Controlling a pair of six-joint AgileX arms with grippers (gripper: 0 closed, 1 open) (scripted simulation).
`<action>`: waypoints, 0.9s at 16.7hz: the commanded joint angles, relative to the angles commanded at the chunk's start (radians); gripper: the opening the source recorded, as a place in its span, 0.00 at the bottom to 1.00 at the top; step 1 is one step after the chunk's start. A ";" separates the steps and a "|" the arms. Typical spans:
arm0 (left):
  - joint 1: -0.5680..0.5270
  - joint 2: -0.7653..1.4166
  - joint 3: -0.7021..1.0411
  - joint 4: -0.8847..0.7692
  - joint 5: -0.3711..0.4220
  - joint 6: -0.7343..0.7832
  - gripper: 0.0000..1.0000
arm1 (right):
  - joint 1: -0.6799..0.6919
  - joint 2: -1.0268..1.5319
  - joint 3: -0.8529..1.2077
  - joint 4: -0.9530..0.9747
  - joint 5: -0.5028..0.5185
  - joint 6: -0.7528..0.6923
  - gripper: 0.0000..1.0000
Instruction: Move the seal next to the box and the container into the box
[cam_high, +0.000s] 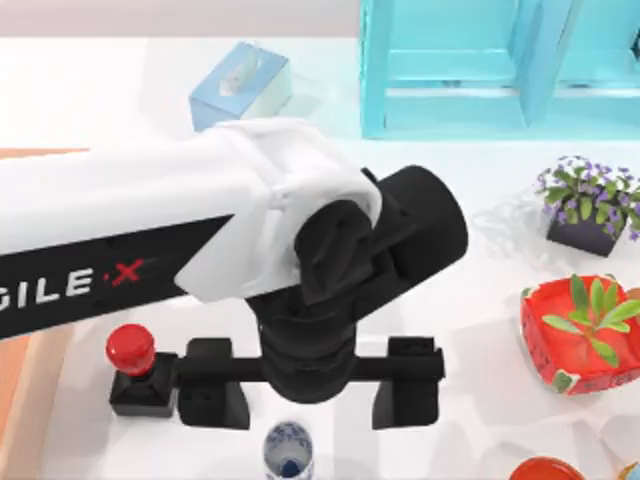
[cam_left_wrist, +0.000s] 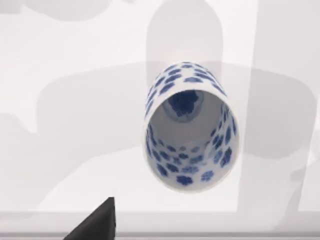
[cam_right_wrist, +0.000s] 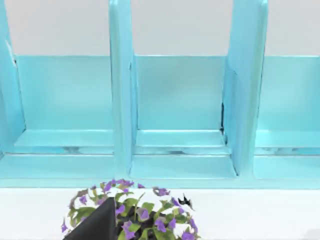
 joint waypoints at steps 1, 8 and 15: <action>0.000 0.002 -0.003 0.003 0.000 0.001 1.00 | 0.000 0.000 0.000 0.000 0.000 0.000 1.00; -0.001 0.070 -0.148 0.213 0.000 0.003 1.00 | 0.000 0.000 0.000 0.000 0.000 0.000 1.00; -0.001 0.104 -0.217 0.316 0.001 0.003 1.00 | 0.000 0.000 0.000 0.000 0.000 0.000 1.00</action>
